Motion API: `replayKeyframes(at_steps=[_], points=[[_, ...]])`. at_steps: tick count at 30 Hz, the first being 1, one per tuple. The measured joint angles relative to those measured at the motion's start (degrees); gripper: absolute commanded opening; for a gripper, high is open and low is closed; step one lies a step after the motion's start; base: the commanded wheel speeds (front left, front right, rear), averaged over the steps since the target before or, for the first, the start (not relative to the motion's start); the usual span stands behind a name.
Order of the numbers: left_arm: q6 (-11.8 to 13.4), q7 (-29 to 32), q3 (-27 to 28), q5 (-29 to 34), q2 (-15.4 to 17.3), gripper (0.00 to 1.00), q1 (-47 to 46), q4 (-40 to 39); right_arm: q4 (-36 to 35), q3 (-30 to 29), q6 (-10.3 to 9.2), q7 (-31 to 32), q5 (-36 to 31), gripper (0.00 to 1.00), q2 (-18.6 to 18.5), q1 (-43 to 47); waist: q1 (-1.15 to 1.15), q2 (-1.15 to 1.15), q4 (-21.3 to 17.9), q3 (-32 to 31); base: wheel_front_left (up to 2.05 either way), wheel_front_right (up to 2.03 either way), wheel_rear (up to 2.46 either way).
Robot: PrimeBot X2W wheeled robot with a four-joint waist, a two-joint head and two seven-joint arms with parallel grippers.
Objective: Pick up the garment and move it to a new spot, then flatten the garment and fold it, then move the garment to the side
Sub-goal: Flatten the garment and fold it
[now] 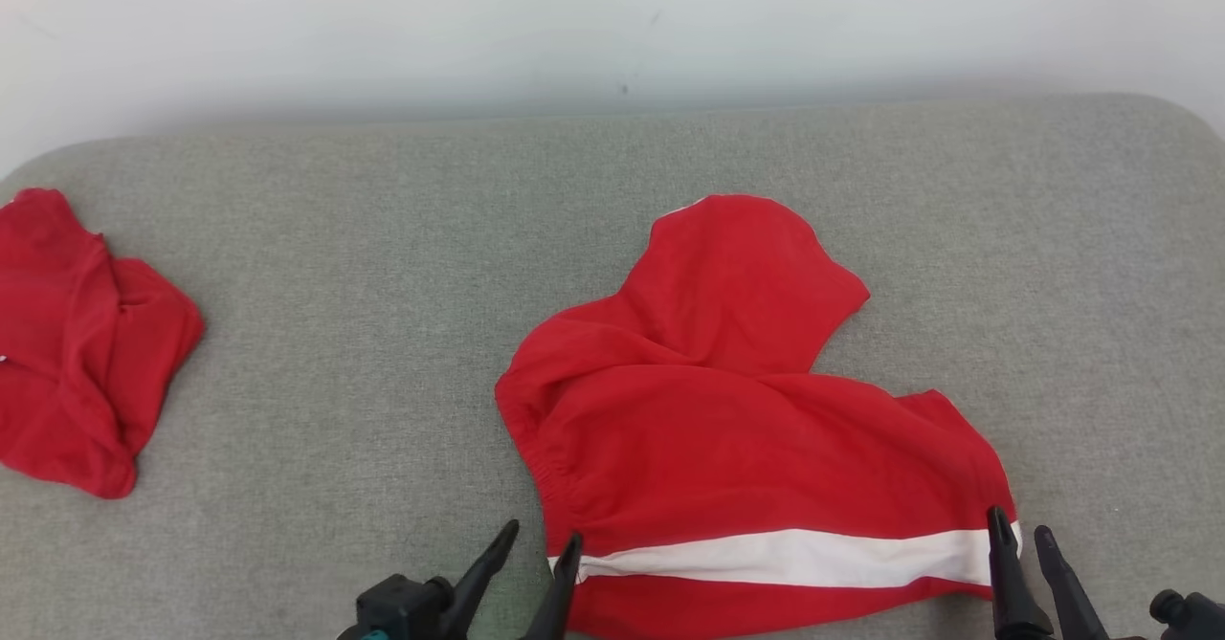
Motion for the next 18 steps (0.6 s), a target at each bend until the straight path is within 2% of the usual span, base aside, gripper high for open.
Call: replayKeyframes(at_steps=[11,18], points=[[1.3,0.0,11.49,6.12,-0.62,1.0,4.72,-4.97,-3.02,-3.97,0.0,-2.57,-9.49,1.0,0.89,1.2,0.0,0.0,1.16,-2.07,0.0,0.0,0.0],[3.99,-0.01,21.23,14.45,-1.78,1.0,8.18,-11.58,-4.65,-6.54,0.0,-3.22,-14.24,1.0,2.48,3.07,0.0,0.0,1.68,-3.15,0.0,0.0,0.0]])
